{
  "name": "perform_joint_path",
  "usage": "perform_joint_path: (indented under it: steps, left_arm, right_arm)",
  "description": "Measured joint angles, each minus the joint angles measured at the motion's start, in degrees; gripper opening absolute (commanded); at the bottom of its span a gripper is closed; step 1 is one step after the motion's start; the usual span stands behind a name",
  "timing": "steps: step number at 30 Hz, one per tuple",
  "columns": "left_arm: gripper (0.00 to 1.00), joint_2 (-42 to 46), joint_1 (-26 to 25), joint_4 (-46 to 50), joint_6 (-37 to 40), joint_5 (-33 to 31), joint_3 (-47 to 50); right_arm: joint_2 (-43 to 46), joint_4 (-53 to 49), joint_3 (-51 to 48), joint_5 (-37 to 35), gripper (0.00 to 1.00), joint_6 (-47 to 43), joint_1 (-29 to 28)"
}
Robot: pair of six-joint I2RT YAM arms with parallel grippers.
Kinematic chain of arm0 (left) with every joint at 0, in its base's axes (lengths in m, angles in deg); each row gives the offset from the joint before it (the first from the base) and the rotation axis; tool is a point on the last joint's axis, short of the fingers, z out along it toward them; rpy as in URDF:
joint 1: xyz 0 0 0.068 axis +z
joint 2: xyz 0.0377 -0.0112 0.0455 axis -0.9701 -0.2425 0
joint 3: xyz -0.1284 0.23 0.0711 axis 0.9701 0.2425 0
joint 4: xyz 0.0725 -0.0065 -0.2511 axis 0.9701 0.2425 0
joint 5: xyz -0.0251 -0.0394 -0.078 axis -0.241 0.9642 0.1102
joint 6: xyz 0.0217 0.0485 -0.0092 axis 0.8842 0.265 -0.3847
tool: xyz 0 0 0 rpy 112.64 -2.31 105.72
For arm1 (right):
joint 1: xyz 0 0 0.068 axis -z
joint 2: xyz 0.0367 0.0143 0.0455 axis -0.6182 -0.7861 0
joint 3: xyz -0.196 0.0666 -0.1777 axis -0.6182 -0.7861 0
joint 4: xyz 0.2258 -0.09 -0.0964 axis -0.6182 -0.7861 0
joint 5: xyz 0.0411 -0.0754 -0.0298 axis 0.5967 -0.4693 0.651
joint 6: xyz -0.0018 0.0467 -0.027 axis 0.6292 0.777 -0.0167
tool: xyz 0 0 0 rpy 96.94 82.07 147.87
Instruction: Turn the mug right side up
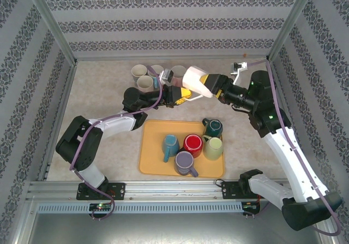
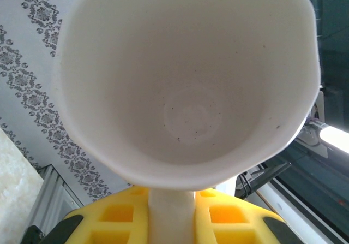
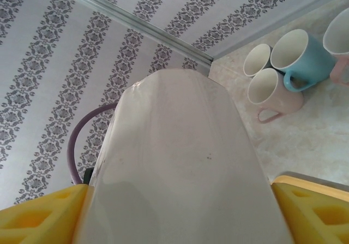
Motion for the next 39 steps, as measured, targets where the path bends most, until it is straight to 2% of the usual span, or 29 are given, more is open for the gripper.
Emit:
perform_joint_path:
  steps: [3,8,11,14,19,23,30,39]
  left_arm:
    - [0.00,0.00,-0.02,0.61,0.70,0.83,-0.55]
    - [0.00,1.64,-0.07,11.47,9.05,1.90,-1.40]
    - [0.00,5.11,-0.11,26.67,18.69,1.49,-3.85]
    - [0.00,7.63,-0.48,46.77,32.04,-1.86,-10.16]
    - [0.00,5.51,-2.82,75.49,52.74,-13.25,-26.12]
    - [0.00,-0.55,-5.86,89.09,63.80,-24.90,-37.24]
    - [0.00,-13.62,-8.76,100.13,71.97,-41.29,-46.47]
    - [0.00,-28.13,-8.81,105.92,74.23,-56.78,-58.97]
  right_arm:
    - [0.70,-1.11,0.00,-0.26,0.97,-0.70,0.33]
    - [2.47,-7.98,1.05,-4.48,0.98,-4.81,0.90]
    - [3.56,-14.01,2.47,-9.53,0.98,-7.65,1.73]
    - [4.11,-21.00,6.01,-16.28,0.98,-10.62,2.05]
    - [6.21,-30.38,10.47,-28.28,0.98,-15.52,2.62]
    - [9.90,-35.08,10.51,-34.64,0.98,-18.60,3.19]
    - [15.78,-38.05,9.42,-40.33,0.98,-22.10,3.37]
    - [18.64,-37.99,2.91,-41.09,0.98,-23.17,3.37]
